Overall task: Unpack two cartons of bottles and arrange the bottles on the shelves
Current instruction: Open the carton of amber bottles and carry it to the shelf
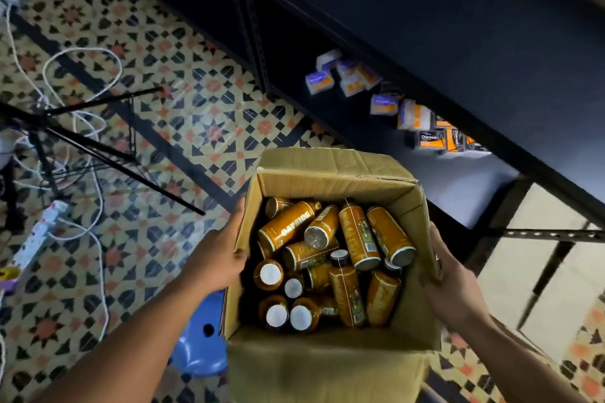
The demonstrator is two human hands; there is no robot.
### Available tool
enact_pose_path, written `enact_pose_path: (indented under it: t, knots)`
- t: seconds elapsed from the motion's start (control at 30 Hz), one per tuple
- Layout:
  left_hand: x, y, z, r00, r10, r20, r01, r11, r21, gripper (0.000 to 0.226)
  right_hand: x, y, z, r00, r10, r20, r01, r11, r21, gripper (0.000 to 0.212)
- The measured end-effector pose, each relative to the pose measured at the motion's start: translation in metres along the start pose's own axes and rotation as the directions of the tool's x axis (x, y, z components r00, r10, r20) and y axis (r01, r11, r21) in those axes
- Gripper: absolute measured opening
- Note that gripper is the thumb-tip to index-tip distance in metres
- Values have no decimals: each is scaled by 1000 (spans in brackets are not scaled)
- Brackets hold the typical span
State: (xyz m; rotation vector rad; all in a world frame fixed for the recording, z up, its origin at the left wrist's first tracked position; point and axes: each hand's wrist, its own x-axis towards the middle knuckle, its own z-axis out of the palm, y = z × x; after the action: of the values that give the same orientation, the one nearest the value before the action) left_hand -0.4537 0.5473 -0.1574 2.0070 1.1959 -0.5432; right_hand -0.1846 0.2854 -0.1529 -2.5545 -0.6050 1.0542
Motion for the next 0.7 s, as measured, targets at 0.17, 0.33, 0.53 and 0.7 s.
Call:
enact_pose_path:
  t: [0.17,0.33,0.53,0.7]
  knots:
    - [43,4,1,999,27,43,-31,994,106,107,7,21,24,996,83,-32,-78,987,139,101]
    - [80,23,12,995,57,87,-71,983,167,109,18,44,35,987,144,-67,-124,962,244,100]
    - [121,46,35,988,109,109,-127,975,182,106,41,71,42,980,164,-117,-126,951,282,97]
    - [175,50,54,978,153,140,-178,966,189,111,69,88,65,965,225,-138,-173,934,314,96]
